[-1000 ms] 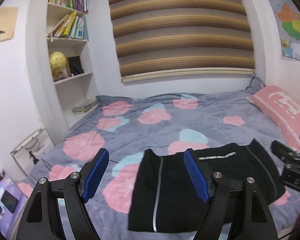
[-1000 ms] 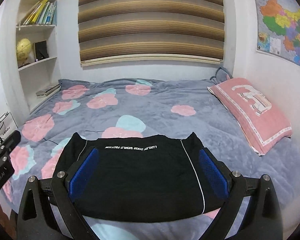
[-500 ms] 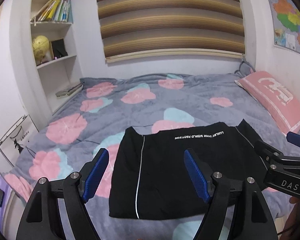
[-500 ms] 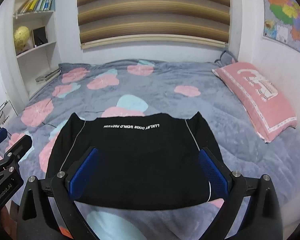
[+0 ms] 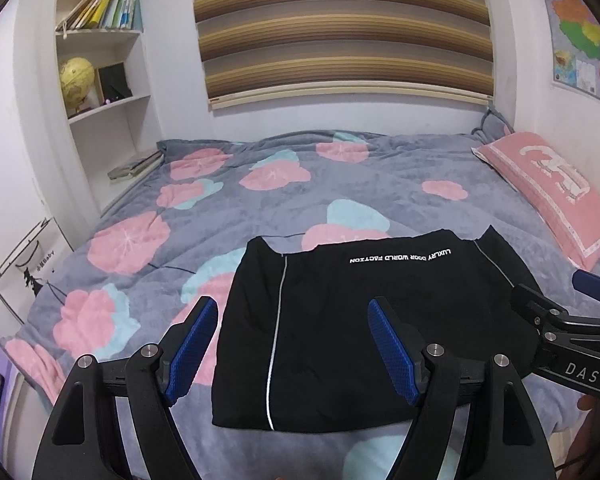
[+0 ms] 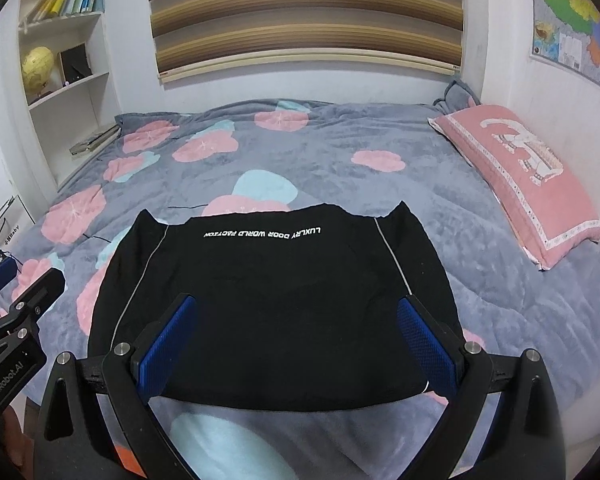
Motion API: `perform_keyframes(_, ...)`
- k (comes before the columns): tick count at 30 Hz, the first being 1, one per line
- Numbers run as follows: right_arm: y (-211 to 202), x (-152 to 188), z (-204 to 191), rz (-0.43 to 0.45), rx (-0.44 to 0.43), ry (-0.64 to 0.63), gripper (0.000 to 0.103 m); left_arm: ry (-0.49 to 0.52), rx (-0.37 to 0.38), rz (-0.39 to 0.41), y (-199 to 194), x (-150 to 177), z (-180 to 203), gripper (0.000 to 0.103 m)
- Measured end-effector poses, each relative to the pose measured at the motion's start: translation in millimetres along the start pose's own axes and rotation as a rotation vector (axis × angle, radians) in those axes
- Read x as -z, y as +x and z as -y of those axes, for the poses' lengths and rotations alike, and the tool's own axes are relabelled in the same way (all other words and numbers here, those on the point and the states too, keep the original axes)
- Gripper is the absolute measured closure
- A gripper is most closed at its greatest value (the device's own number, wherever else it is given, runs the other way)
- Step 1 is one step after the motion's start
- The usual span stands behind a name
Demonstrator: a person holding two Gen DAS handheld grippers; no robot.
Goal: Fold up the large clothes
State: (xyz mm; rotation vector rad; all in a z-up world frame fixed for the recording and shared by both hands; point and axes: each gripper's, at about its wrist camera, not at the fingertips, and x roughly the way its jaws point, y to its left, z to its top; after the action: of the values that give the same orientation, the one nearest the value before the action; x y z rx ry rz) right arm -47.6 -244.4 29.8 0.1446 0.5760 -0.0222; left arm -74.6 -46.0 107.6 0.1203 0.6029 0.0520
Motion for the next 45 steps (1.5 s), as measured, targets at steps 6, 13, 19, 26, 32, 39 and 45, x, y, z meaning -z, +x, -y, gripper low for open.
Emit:
perform_keyframes(6,4.5,1.2,-0.4,-0.015,-0.007,0.007,0.002,-0.004,-0.001,-0.023,5.8,1.6,1.5,0.025)
perform_keyframes(13,11.5,3.1,0.8,-0.035,-0.010,0.011,0.002,0.001,0.003,-0.026,7.1,3.0,3.5,0.025)
perform_keyframes(19,15.5,5.1,1.9,-0.049,-0.022,0.026,0.002,0.019,-0.003,-0.038,11.1,5.5,8.9,0.025)
perform_keyframes(26,20.5,6.0,1.5,-0.061,-0.019,0.024,0.002,0.025,-0.010,-0.043,14.7,5.2,9.7,0.025)
perform_keyframes(32,22.3,6.8,1.2,-0.067,-0.024,0.017,0.002,0.029,-0.017,-0.046,16.6,5.2,10.9,0.025)
perform_keyframes(39,25.0,8.0,2.3,-0.072,-0.026,0.004,0.002,0.038,-0.016,-0.036,14.2,6.0,15.8,0.025)
perform_keyframes(45,28.5,8.2,2.9,-0.084,-0.025,-0.002,0.002,0.036,-0.010,-0.022,12.6,6.3,15.2,0.025)
